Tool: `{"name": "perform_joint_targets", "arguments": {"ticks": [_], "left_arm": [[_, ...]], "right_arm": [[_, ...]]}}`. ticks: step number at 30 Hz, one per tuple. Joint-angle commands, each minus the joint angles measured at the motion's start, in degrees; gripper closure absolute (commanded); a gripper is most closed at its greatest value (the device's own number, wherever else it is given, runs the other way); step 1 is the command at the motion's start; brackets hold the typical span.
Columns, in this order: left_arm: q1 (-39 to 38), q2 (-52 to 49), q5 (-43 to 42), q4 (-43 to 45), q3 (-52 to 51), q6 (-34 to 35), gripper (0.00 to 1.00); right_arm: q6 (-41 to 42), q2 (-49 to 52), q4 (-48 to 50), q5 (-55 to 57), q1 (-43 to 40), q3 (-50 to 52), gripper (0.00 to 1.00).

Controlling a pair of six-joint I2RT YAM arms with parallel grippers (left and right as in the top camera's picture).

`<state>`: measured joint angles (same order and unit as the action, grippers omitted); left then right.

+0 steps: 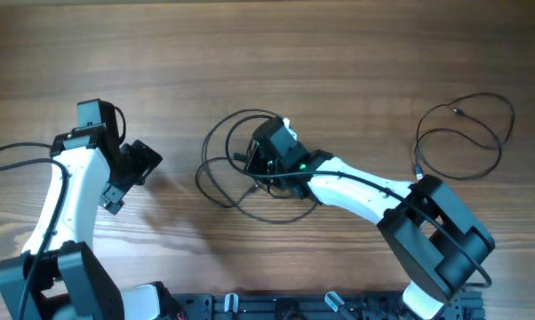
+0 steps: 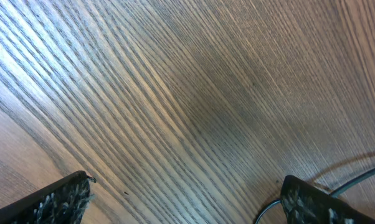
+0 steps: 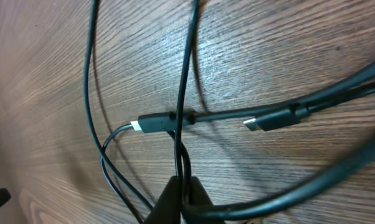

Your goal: Untangle cables

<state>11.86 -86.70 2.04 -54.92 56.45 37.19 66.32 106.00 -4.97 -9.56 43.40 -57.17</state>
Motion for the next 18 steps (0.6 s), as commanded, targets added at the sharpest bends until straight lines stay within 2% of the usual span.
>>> {"name": "perform_joint_targets", "arguments": {"ticks": [1, 4, 6, 9, 12, 18], "left_arm": [[0.3, -0.3, -0.2, -0.1, -0.3, -0.7, 0.0], [0.3, -0.3, -1.7, 0.0, -0.3, -0.7, 0.0], [0.2, -0.3, -2.3, 0.0, -0.3, -0.7, 0.0], [-0.2, -0.3, -4.4, 0.0, -0.3, -0.7, 0.01], [-2.5, -0.3, -4.9, 0.4, -0.3, -0.7, 0.01], [-10.9, -0.3, -8.4, 4.4, -0.3, -0.7, 0.0]], "right_arm": [[-5.9, 0.7, 0.2, -2.0, 0.1, -0.2, 0.95], [-14.0, -3.1, -1.1, -2.9, 0.1, -0.8, 0.95], [-22.3, -8.1, -5.5, -2.7, -0.3, -3.2, 0.96], [-29.0, -15.7, -14.4, -2.7, -2.6, -8.1, 0.95], [-31.0, -23.4, -20.9, -3.0, -7.5, -14.3, 0.96], [-30.9, -30.8, -21.2, -8.5, -15.8, -21.2, 0.96]]}}
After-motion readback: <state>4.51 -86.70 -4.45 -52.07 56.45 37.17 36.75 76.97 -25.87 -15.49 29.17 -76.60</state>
